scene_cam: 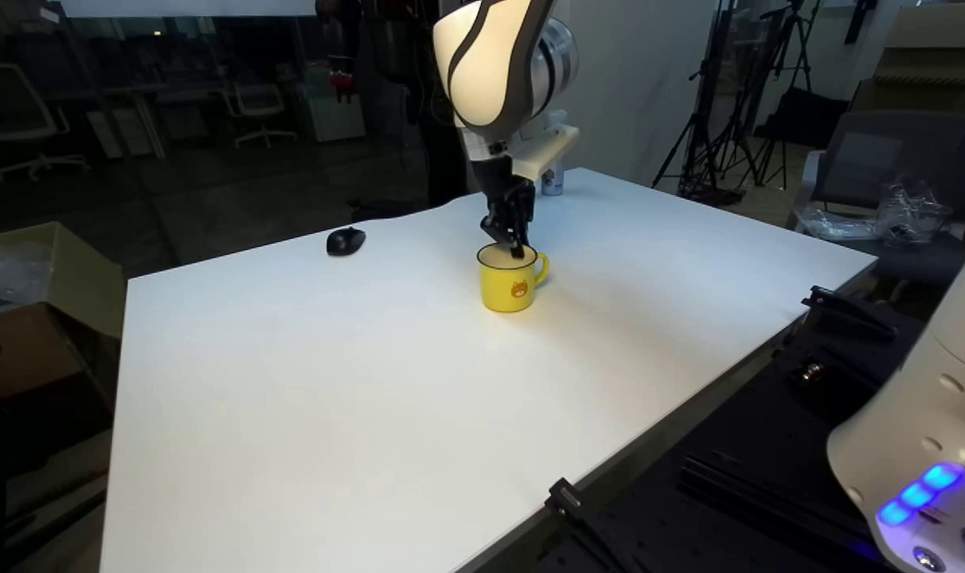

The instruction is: Move the cup on the table to the right

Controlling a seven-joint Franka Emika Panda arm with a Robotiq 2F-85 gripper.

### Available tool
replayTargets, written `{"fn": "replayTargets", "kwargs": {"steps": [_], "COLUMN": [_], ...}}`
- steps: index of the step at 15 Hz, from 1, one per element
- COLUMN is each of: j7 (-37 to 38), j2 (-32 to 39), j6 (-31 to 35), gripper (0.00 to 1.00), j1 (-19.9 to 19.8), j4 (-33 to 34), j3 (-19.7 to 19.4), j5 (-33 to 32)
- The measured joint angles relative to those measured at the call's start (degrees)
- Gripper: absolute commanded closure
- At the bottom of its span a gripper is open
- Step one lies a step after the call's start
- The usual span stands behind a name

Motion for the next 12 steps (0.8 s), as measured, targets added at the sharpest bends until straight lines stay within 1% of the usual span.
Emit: {"fn": "replayTargets", "kwargs": {"steps": [1,2,5,11,12], "j7": [-0.1,-0.2,-0.8,-1.1,-1.1], "j2": [0.0,0.0,0.3,0.5,0.5], "j6": [-0.8,-1.5,-3.1,-3.3,-3.3], "gripper": [0.97,0.85,0.86,0.86,0.96], "j1": [0.1,0.2,0.3,0.3,0.3], "j4": [0.4,0.8,1.9,2.2,2.2], "j3": [0.1,0.3,0.8,0.9,0.9], "j5": [0.0,0.0,0.1,0.1,0.1]}}
